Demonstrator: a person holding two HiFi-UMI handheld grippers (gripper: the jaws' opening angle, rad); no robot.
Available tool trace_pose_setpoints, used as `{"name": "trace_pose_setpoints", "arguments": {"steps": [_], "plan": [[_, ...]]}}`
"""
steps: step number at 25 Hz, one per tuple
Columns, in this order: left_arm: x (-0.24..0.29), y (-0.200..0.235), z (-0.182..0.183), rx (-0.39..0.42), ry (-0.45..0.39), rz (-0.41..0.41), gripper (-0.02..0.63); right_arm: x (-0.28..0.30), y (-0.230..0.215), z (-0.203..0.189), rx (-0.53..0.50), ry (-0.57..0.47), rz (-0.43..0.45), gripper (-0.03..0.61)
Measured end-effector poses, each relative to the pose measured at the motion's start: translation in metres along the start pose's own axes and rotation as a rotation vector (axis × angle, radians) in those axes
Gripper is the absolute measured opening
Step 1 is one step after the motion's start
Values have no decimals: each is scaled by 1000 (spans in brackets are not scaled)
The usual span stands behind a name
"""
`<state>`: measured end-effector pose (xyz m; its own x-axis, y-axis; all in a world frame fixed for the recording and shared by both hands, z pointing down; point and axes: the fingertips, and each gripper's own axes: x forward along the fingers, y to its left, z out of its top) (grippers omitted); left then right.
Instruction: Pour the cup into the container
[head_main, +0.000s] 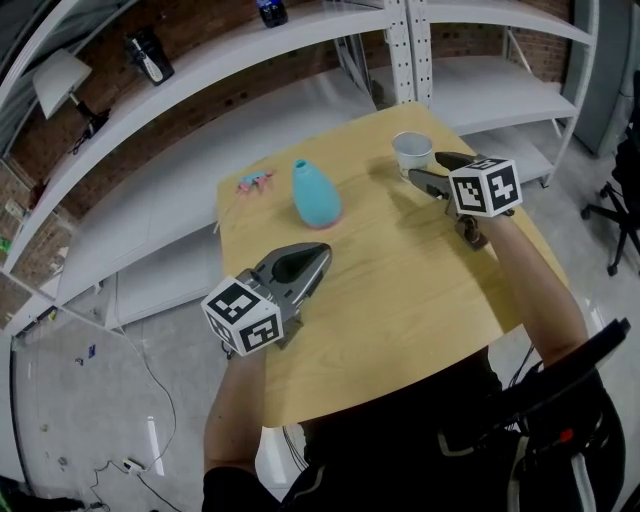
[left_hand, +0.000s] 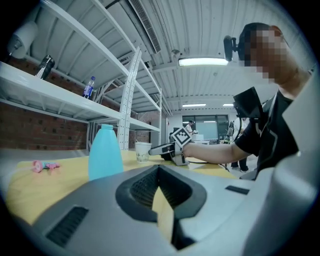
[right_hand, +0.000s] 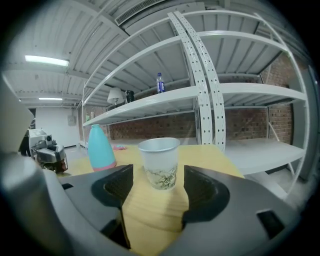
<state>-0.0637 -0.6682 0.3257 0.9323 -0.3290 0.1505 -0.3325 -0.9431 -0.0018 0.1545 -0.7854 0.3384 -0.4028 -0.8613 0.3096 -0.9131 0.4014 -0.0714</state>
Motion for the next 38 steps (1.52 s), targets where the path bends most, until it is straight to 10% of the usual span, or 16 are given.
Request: {"name": "trace_pose_setpoints", "arguments": {"steps": [6,9,14,19,26,38], "plan": [[-6,1,0,-21,7,75,1,-33,26,-13,0,-3,40,305],[-12,-12,3,-21,9,91,1,-53,40,-13,24,-31,61,110],[-38,-50,2,-37,-24,166,2,-86,75,-26,45,-52,117,11],[-65,-109,19,-164,-164,226,0,-141,119,-32,30,-103,187,3],[-95,-233,32,-141,-206,255,0,-252,176,-35,-8,-215,224,3],[-168,-440,-7,-21,-109,358,1,-428,297,-96,-84,-200,262,3]]}}
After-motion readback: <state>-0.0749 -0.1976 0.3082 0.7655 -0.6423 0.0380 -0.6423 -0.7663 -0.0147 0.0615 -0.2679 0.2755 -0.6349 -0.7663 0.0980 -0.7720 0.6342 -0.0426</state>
